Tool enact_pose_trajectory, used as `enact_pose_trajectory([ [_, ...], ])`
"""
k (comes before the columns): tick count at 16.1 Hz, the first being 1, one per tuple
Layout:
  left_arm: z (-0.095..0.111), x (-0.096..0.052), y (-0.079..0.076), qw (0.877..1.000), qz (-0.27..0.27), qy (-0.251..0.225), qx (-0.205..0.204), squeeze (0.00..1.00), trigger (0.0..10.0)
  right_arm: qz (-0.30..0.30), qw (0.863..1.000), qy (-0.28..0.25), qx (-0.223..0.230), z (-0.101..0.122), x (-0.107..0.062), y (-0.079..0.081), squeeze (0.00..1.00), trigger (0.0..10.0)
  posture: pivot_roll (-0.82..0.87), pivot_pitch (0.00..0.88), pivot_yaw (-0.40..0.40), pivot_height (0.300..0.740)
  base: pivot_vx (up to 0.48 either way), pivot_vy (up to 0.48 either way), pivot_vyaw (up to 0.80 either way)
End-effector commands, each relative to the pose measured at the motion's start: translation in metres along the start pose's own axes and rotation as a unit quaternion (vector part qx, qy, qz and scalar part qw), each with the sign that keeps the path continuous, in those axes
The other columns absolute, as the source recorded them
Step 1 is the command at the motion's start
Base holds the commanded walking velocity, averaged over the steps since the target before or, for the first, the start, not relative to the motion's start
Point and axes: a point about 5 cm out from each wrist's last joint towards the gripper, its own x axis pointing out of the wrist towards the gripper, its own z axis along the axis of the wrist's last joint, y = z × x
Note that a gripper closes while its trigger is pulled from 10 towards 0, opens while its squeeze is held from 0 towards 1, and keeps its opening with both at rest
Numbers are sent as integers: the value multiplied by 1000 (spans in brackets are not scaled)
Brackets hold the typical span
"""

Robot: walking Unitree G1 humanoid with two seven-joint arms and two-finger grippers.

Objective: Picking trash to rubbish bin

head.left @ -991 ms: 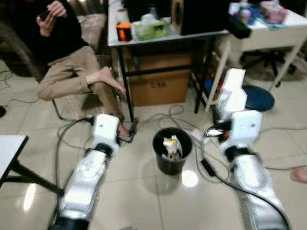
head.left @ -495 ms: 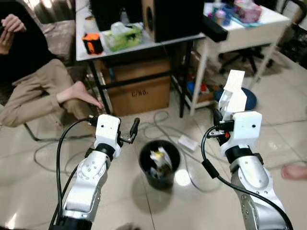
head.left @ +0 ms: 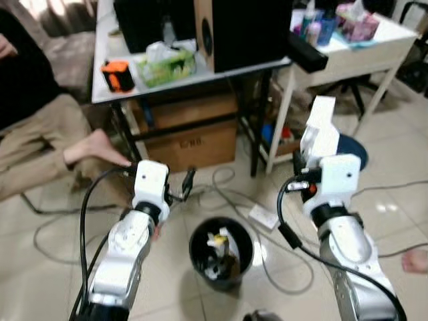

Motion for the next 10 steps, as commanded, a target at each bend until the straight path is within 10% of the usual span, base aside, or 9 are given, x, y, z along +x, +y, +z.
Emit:
enact_pose_trajectory([
  [1,-6,-4,6,1000,4,16,5,0,10000,7,1000,0,-1,0,-1,5,0,10000,-75,112,54,740,0,0,0],
  [5,-6,-3,6,1000,2,18,6,0,10000,4,1000,3,4,-2,-1,5,0,10000,-74,112,55,740,0,0,0],
  [10,-6,-3,5,1000,-2,19,6,0,10000,2,1000,5,8,-3,-2,5,0,10000,-75,114,61,740,0,0,-726],
])
